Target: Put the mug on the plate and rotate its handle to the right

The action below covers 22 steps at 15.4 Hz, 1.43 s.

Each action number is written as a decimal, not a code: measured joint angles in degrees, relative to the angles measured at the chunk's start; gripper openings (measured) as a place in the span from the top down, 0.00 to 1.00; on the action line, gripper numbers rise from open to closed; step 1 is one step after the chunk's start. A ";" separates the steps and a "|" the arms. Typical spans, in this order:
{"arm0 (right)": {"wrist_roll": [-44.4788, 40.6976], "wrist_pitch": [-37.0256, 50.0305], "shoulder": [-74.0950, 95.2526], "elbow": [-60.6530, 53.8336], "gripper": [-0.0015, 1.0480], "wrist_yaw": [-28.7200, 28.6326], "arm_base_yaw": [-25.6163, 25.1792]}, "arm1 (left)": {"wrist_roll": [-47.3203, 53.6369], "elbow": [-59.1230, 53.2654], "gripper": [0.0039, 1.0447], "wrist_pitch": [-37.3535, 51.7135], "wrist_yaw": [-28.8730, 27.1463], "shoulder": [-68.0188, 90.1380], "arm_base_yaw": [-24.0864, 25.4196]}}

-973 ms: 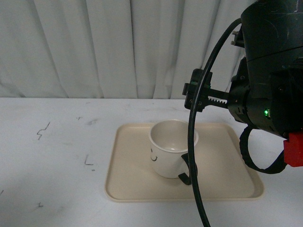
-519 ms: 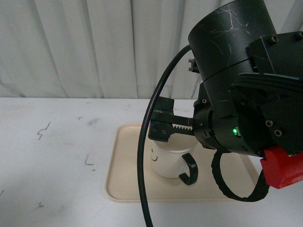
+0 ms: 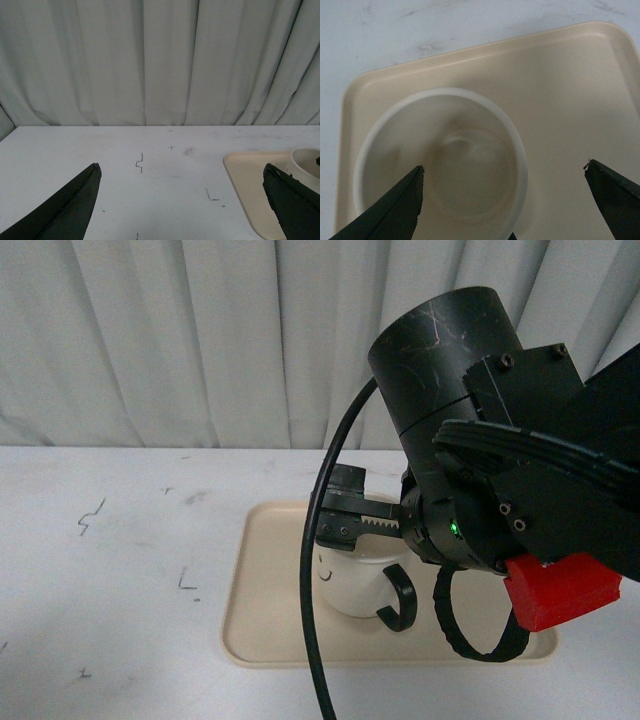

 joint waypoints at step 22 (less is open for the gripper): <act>-46.56 -9.94 -2.95 4.90 0.96 -6.16 -10.99 | 0.00 0.00 0.06 0.00 0.02 0.00 0.00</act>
